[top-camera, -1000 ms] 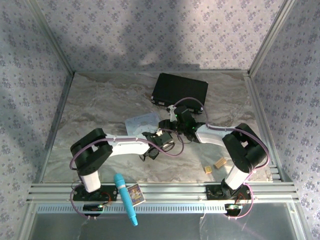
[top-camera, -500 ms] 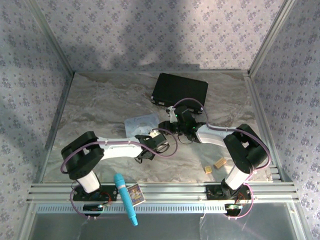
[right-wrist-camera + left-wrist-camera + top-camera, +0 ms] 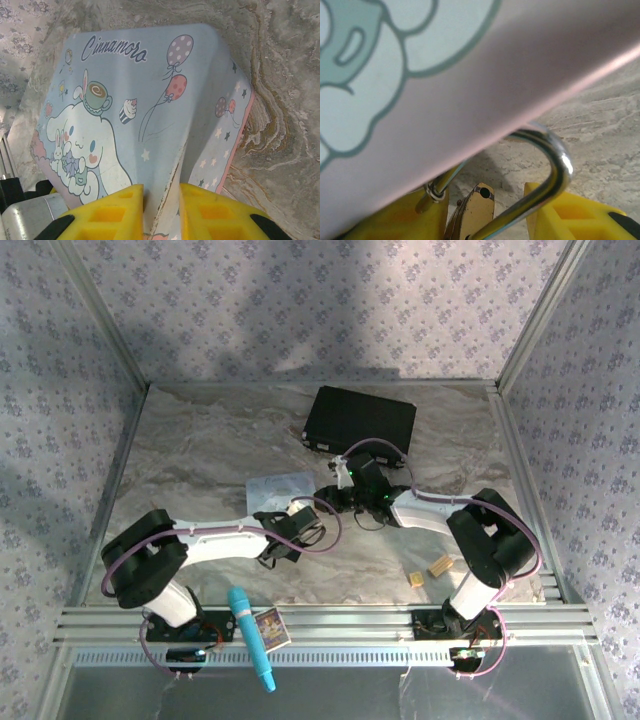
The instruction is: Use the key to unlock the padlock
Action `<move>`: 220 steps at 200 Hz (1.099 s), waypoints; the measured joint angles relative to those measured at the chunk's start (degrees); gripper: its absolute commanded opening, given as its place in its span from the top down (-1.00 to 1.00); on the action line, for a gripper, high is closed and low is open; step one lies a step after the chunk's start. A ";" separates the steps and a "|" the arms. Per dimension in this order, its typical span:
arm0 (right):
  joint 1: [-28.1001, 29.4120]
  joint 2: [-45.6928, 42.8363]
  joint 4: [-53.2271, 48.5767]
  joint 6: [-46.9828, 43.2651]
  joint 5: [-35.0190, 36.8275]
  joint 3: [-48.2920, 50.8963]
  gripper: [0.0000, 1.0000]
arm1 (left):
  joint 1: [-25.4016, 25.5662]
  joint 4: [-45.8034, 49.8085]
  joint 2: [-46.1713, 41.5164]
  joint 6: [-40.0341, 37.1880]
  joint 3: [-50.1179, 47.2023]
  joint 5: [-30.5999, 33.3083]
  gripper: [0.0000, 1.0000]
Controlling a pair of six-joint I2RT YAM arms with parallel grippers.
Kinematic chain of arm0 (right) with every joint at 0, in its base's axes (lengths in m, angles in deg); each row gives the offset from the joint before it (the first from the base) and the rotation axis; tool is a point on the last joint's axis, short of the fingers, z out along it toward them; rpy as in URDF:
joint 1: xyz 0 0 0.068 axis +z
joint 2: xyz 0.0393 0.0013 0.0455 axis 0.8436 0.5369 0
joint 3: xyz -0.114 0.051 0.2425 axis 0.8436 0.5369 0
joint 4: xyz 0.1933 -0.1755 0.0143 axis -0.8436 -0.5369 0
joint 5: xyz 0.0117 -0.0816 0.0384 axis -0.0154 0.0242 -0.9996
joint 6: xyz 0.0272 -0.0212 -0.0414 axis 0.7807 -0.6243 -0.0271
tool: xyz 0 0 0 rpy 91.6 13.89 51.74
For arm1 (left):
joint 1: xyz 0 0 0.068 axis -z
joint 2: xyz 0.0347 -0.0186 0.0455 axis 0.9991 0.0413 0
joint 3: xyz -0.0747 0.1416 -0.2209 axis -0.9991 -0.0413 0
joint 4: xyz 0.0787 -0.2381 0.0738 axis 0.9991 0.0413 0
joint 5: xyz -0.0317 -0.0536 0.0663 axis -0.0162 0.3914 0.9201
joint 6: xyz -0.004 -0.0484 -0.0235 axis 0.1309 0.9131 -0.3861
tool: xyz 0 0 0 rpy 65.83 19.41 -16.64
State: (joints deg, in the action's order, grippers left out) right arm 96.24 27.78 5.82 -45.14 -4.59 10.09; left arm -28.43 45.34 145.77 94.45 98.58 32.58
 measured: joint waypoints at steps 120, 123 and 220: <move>0.04 0.42 0.11 0.00 -0.02 -0.39 0.56 | -0.98 6.03 -1.22 4.59 -1.14 3.78 0.60; 0.04 0.42 0.11 0.00 -0.02 -0.39 0.56 | -0.98 5.86 -1.38 5.01 -1.31 4.04 0.64; -0.07 0.48 0.17 0.00 -0.17 -0.42 0.57 | 2.19 3.80 -4.28 2.49 -2.14 0.68 1.00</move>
State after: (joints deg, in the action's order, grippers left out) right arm 96.18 28.26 6.00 -45.14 -4.77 9.68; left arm -26.25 49.15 141.49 96.94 96.44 33.25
